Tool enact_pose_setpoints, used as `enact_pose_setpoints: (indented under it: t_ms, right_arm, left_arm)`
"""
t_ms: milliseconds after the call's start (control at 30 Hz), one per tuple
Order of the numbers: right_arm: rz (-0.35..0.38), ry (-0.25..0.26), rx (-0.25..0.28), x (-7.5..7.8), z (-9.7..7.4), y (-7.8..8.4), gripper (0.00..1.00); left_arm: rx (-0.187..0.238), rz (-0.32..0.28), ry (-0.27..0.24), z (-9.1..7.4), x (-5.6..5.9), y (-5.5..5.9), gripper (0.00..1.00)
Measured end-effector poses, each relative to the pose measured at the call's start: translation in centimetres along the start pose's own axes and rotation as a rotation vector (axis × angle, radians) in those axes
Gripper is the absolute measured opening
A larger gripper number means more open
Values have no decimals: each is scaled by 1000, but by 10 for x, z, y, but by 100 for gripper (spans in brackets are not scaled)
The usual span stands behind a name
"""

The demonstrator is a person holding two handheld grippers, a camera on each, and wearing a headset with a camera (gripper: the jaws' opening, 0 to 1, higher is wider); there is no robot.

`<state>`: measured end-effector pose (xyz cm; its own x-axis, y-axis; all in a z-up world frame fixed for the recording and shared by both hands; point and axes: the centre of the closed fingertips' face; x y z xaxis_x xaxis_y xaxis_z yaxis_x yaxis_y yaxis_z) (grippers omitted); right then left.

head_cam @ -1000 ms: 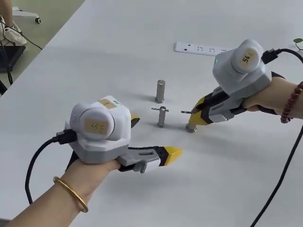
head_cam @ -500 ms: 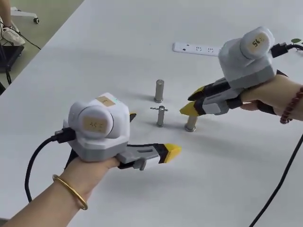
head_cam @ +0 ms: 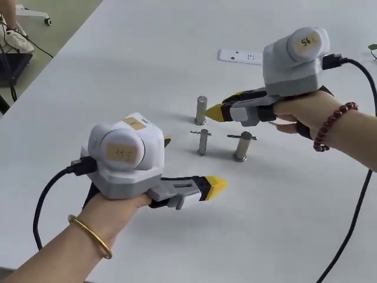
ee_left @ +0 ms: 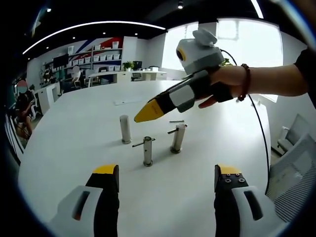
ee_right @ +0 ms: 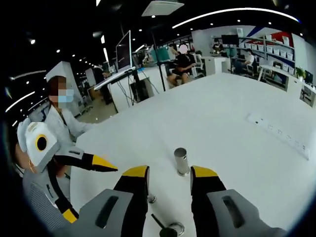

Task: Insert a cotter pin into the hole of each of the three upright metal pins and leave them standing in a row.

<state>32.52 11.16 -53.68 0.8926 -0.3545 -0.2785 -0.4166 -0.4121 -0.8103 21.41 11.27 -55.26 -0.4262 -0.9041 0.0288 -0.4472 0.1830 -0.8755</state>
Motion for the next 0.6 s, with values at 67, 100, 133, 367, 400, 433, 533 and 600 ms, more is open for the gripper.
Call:
enact_pose_setpoints:
  t_ms: [67,100,133,367,400,433,533,600]
  right_arm:
    - [0,14,4,-1,4,-2,28]
    - [-3,31,3,3,9,-1,28]
    - [-6,37,7,6,11,-1,27]
    - [-7,78,20,15,23,-4,22]
    - [-2,82,24,16,24,-4,21]
    - [6,82,26,19,27,-4,20]
    - [15,92,27,29,34,-4,18]
    - [27,110,20,33,36,-3,17]
  left_arm:
    - [-1,3,-1,0,0,0,79]
    - [2,4,-2,1,-1,0,79]
    - [3,5,-3,1,-1,0,79]
    - [13,4,-14,1,-5,-2,78]
    - [14,3,-14,1,-5,-3,78]
    - [15,2,-15,1,-5,-3,78]
    - [16,4,-14,2,-4,-3,77]
    - [16,7,-12,2,-4,-4,77]
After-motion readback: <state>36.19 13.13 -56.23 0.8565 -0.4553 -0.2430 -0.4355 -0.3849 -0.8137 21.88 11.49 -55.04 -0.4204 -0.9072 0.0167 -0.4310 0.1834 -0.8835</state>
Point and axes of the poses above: the centre of the closed fingertips' face, and the gripper's own axes: z roughly forward along the fingers, x roughly to its right, y roughly out of its underside, and after that the axes turned 11 degrees about -y, right-handed
